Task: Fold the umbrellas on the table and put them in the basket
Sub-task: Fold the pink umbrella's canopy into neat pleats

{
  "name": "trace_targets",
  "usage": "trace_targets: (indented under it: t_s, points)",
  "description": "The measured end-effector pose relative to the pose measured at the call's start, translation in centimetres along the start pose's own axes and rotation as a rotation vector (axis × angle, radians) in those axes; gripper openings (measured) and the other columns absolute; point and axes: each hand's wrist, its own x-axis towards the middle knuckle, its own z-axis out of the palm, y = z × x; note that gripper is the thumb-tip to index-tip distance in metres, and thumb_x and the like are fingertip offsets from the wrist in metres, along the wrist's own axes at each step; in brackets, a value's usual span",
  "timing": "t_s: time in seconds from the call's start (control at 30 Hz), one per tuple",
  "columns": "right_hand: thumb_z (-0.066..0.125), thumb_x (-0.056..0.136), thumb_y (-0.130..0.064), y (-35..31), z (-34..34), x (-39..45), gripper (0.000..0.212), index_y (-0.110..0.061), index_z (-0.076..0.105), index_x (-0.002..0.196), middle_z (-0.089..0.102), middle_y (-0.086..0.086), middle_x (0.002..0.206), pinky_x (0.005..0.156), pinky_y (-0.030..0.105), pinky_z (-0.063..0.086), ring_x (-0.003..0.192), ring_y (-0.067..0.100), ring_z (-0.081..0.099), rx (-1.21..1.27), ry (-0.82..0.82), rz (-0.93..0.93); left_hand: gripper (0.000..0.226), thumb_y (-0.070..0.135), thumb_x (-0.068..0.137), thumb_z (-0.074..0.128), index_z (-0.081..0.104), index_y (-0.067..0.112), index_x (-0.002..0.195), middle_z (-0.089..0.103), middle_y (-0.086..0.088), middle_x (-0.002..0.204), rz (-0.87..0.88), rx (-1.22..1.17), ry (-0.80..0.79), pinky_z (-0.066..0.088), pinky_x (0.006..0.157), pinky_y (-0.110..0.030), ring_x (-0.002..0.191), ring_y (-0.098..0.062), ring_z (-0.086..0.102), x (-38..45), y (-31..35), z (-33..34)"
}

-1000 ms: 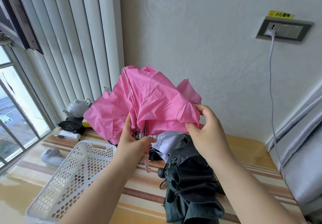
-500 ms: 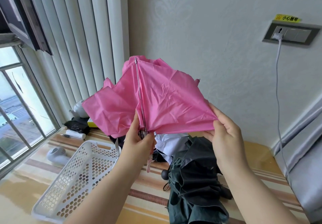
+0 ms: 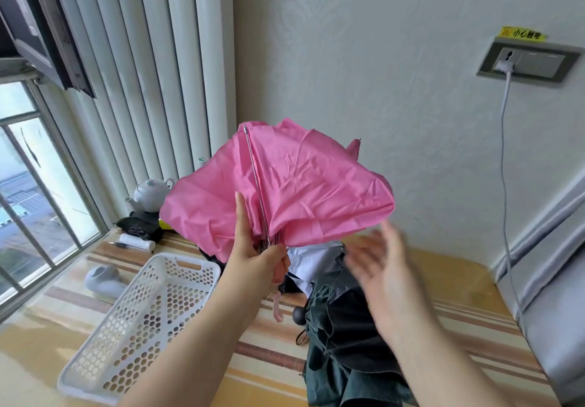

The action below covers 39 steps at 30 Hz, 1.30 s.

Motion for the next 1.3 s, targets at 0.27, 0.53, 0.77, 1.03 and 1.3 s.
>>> trace_targets:
  t_s: [0.27,0.53,0.77,1.03,1.3]
  points:
    - [0.060,0.083,-0.057,4.1,3.9,-1.4,0.046,-0.060,0.039,0.124,0.043,-0.025,0.134,0.103,0.027,0.042,0.126,-0.005,0.043,-0.586,-0.469,-0.105,0.058,0.006,0.088,0.059,0.051,0.046,0.129,0.068,-0.004,0.115,-0.074,0.030,-0.117,0.053,0.070,-0.030,0.096,-0.020,0.068,-0.7,-1.2,1.1]
    - [0.052,0.095,-0.043,4.9,4.0,-0.7,0.030,-0.072,0.048,0.092,0.054,-0.017,0.125,0.100,0.043,0.049,0.116,0.006,0.054,-0.460,-0.282,-0.091,0.072,-0.001,0.089,0.057,0.041,0.053,0.134,0.065,-0.006,0.094,-0.079,0.008,-0.166,0.050,0.057,-0.025,0.070,-0.014,0.058,-0.7,-0.9,1.1]
    - [0.039,0.093,-0.051,4.3,4.2,-1.1,0.025,-0.066,0.059,0.094,0.044,-0.012,0.135,0.104,0.035,0.045,0.117,-0.005,0.050,-0.518,-0.370,-0.151,0.026,0.003,0.084,0.064,0.061,0.019,0.105,0.068,-0.012,0.086,-0.093,0.142,-0.135,0.056,0.065,-0.036,0.073,-0.025,0.065,-0.8,0.0,2.0]
    - [0.036,0.103,-0.037,4.9,2.7,-0.9,0.029,-0.050,0.052,0.122,0.017,-0.022,0.143,0.104,0.007,0.030,0.130,-0.012,0.032,-0.601,-0.431,-0.194,0.016,0.001,0.091,0.054,0.061,0.009,0.104,0.063,-0.015,0.080,-0.201,0.003,-0.130,0.051,0.052,-0.030,0.068,-0.025,0.060,-0.9,-0.2,2.1]
    - [0.067,0.080,-0.058,4.4,1.9,1.1,0.042,-0.049,0.052,0.118,0.051,0.007,0.126,0.068,0.033,0.057,0.074,0.016,0.063,-0.342,-0.198,-0.071,0.023,-0.003,0.094,0.043,0.056,0.007,0.110,0.057,-0.007,0.060,-0.244,-0.269,-0.241,0.047,0.043,-0.024,0.046,-0.015,0.048,-1.4,0.3,2.6]
